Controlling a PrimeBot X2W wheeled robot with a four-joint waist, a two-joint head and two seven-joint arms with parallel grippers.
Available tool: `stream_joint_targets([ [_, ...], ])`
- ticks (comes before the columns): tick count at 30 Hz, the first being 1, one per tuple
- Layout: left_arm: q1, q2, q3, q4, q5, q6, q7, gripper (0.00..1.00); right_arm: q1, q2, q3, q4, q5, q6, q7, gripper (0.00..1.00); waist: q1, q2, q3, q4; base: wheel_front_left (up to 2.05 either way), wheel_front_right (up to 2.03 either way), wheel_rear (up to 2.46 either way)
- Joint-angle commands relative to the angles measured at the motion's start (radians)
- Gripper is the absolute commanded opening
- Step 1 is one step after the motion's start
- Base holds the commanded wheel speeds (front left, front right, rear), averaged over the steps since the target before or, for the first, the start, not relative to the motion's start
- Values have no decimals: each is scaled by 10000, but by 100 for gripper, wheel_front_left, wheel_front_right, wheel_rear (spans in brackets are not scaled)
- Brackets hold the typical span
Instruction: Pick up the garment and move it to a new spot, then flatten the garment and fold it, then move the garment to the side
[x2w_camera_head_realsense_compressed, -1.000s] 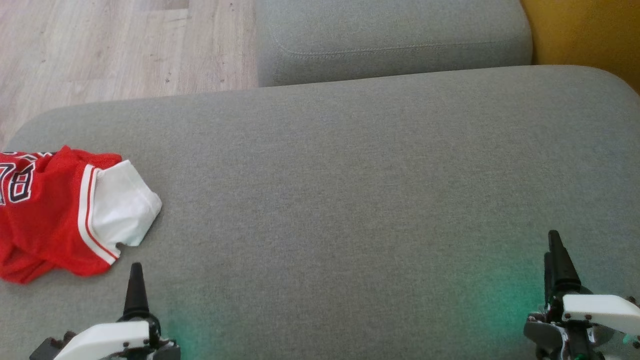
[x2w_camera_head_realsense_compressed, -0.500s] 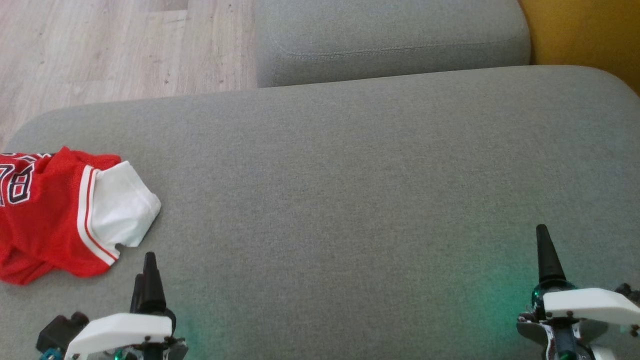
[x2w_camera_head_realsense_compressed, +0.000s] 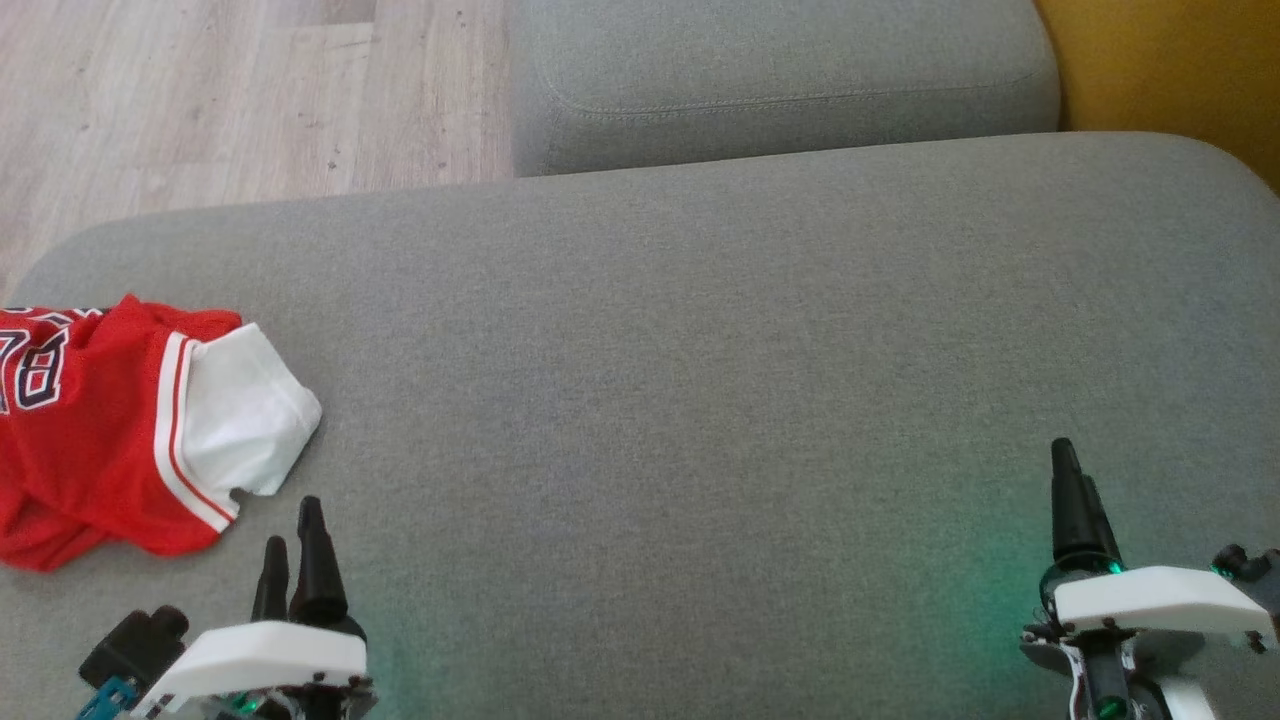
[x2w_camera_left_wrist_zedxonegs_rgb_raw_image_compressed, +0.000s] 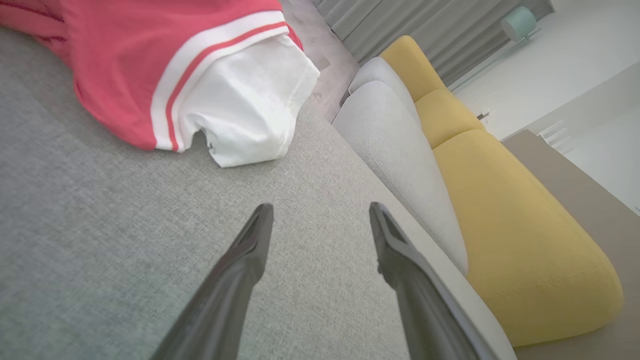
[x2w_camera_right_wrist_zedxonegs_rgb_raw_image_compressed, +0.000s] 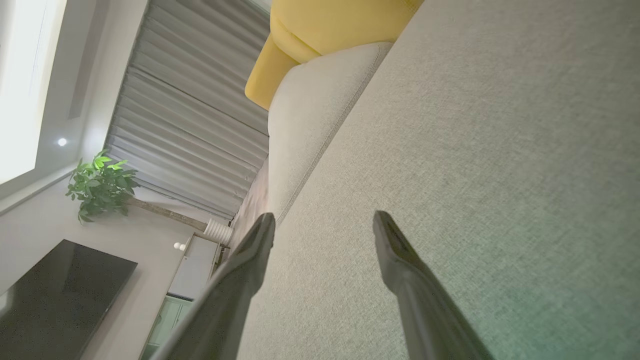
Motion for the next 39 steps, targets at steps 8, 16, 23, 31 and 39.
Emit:
stream_joint_targets([
  [8, -331, 263, -88, -379, 1176, 187, -326, 100, -548, -74, 325, -430, -1105, -4, -314, 100, 0, 0, -23, -42, 0, 0, 0],
  [16, -318, 322, -206, -437, 2107, 351, -560, 100, -583, -80, 513, -474, -1993, -4, -524, 100, 0, 0, -34, -74, 0, 0, 0],
  [23, -289, 289, -226, -493, 2793, 479, -765, 100, -607, -84, 692, -511, -2778, -4, -691, 100, 0, 0, -51, -91, 0, 0, 0],
  [31, -237, 297, -273, -606, 3550, 527, -971, 100, -648, -88, 859, -535, -3574, -5, -849, 100, 0, 0, -72, -124, 0, 0, 0],
  [39, -195, 294, -334, -604, 4437, 623, -1204, 100, -656, -93, 1001, -566, -4470, -5, -1006, 100, 0, 0, -101, -155, 0, 0, 0],
])
